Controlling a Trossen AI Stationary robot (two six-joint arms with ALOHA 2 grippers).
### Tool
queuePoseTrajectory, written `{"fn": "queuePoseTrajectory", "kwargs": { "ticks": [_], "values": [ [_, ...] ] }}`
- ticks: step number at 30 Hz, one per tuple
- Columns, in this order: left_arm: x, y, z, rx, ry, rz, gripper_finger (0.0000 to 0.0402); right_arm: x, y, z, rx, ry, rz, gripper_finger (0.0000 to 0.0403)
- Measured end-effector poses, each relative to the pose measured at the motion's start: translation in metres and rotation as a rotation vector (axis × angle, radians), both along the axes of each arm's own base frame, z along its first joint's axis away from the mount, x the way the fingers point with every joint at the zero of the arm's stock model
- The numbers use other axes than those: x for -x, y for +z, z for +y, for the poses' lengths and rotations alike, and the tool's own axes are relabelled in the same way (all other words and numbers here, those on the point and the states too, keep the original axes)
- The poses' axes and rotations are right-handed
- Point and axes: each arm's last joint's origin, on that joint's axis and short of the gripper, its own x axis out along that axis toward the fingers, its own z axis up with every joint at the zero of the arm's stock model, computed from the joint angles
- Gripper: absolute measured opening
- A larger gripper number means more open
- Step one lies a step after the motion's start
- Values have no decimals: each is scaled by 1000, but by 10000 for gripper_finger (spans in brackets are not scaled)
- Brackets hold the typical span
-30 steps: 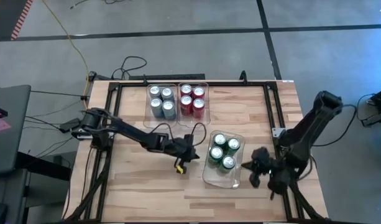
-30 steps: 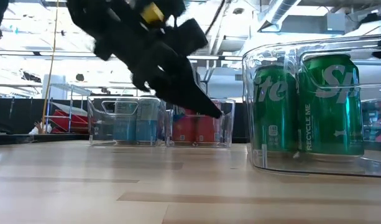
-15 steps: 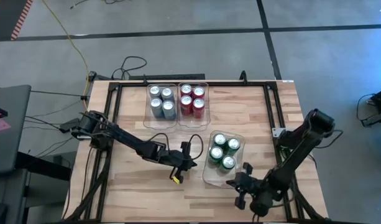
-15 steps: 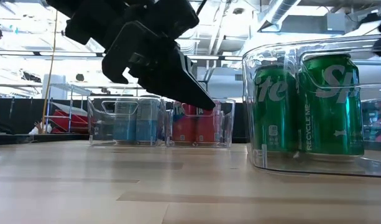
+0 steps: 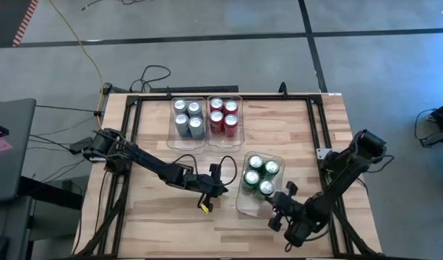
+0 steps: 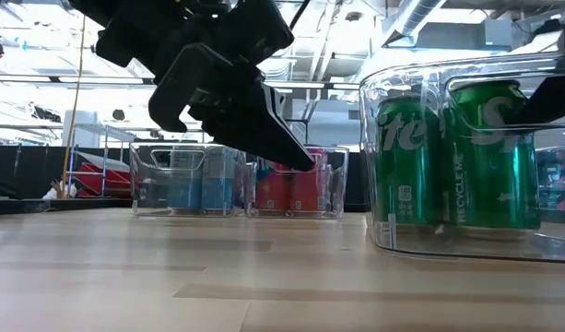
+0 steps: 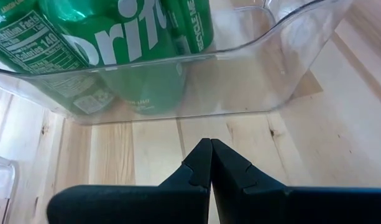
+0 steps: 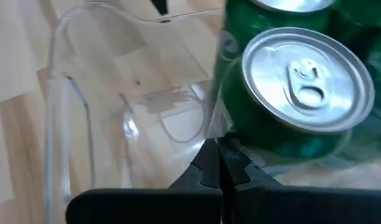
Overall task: Sort soda cans
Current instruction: Move the bottom transparent bin to the top right of the table
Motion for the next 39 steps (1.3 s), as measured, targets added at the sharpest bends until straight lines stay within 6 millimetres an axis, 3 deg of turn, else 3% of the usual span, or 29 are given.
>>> {"fn": "queuePoseTrajectory", "kwargs": {
  "ticks": [13, 24, 31, 35, 39],
  "values": [
    [0, 0, 0, 4, 9, -3, 0, 4, 0, -6, 45, -53, 1, 0],
    [5, -7, 4, -52, 100, 71, 0, 25, 44, 53, -88, 167, -117, 0],
    [20, 2, -10, -55, 96, 122, 0, 45, 33, 82, -178, 321, -206, 0],
    [35, 11, -17, -63, 124, 177, 0, 41, 16, 96, -145, 370, -236, 0],
    [46, 13, -23, -65, 167, 215, 0, 30, -13, 96, -109, 305, -189, 0]
  ]
}}
